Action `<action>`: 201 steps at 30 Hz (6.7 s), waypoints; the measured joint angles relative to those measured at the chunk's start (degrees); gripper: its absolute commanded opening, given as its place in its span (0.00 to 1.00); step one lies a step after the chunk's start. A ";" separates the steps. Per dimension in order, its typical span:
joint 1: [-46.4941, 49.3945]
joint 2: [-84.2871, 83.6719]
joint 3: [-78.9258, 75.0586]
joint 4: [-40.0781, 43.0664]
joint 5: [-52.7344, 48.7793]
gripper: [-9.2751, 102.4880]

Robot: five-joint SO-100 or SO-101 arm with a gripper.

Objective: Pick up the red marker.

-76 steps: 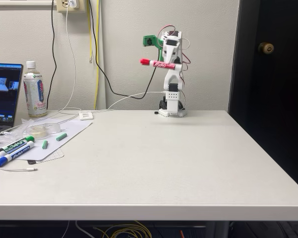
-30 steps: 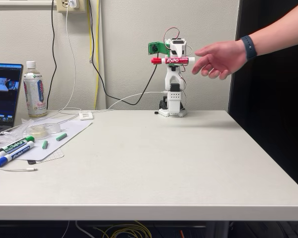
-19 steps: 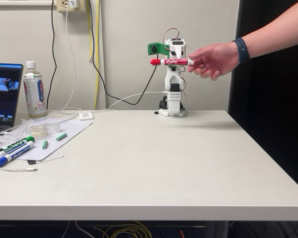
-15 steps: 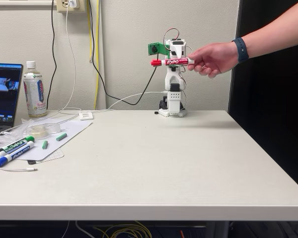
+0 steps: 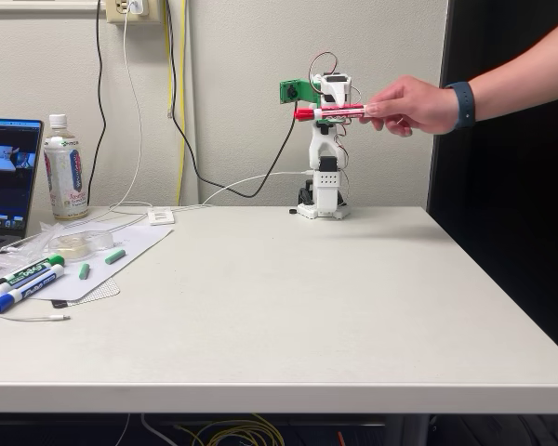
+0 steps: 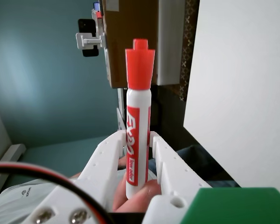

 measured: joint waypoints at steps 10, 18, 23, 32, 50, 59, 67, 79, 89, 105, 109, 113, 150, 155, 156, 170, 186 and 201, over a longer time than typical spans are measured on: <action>1.23 0.35 0.26 0.00 0.35 0.15; 1.49 2.29 2.37 0.00 0.35 0.15; 1.05 5.01 5.10 -0.35 0.35 0.15; 1.05 5.19 5.27 -0.35 0.00 0.15; -1.23 5.27 5.27 1.05 -4.83 0.15; -6.86 3.34 5.27 4.83 -19.60 0.15; -8.61 1.05 5.27 5.45 -29.71 0.15; -9.49 -8.96 -0.18 17.67 -41.22 0.15; -9.49 -20.74 -11.25 25.40 -45.09 0.15; -12.04 -38.41 -16.08 32.96 -43.15 0.15; -13.01 -40.43 -16.17 32.96 -40.61 0.15; -15.03 -44.56 -16.52 32.52 -33.93 0.15; -22.41 -63.98 -9.05 14.50 -10.20 0.26; -22.85 -64.78 -8.61 13.36 -10.02 0.27; -22.85 -64.95 -8.61 13.01 -9.58 0.26; -24.35 -66.53 -7.12 10.20 -8.17 0.17; -24.61 -63.02 -6.86 8.17 -7.65 0.08; -13.71 -39.20 -6.77 7.91 -8.61 0.08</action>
